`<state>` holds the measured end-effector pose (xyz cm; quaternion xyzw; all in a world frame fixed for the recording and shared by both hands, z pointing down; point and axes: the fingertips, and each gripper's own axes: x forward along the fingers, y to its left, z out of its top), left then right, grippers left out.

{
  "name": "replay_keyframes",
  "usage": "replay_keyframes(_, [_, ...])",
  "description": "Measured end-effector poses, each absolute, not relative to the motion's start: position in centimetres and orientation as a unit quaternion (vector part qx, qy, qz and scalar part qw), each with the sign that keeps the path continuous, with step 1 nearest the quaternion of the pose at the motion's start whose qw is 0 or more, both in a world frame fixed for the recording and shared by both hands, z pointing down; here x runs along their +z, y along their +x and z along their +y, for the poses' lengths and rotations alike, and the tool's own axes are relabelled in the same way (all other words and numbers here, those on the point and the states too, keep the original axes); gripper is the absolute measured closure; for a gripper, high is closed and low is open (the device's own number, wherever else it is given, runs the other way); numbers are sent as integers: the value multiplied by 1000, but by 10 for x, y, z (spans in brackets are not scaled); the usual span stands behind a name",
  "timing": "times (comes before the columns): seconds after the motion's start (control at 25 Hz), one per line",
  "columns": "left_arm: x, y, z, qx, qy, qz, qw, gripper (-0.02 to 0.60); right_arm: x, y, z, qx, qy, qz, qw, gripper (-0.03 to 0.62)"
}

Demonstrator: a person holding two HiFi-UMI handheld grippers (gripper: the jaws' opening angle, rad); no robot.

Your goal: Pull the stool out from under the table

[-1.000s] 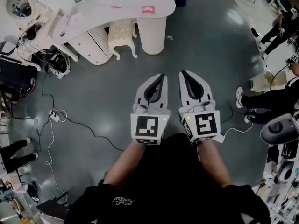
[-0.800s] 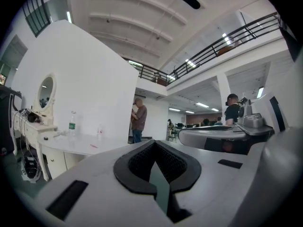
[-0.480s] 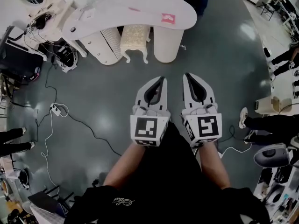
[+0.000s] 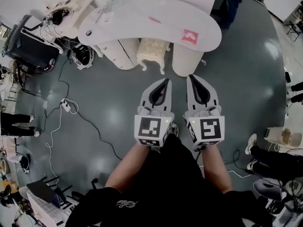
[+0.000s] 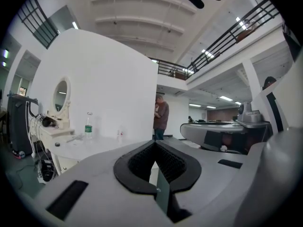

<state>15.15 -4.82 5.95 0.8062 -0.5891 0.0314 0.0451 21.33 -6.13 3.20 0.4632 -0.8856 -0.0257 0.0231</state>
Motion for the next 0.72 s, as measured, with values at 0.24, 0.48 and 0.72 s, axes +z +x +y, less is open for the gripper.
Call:
replay_keyframes(0.24, [69, 141, -90, 44, 782, -619, 56, 575, 46, 200, -112, -28, 430, -902, 34, 588])
replay_keyframes(0.48, [76, 104, -107, 54, 758, -647, 55, 575, 54, 156, -136, -21, 389, -920, 29, 588])
replay_keyframes(0.72, [72, 50, -113, 37, 745, -664, 57, 575, 50, 99, -138, -33, 366, -929, 34, 588])
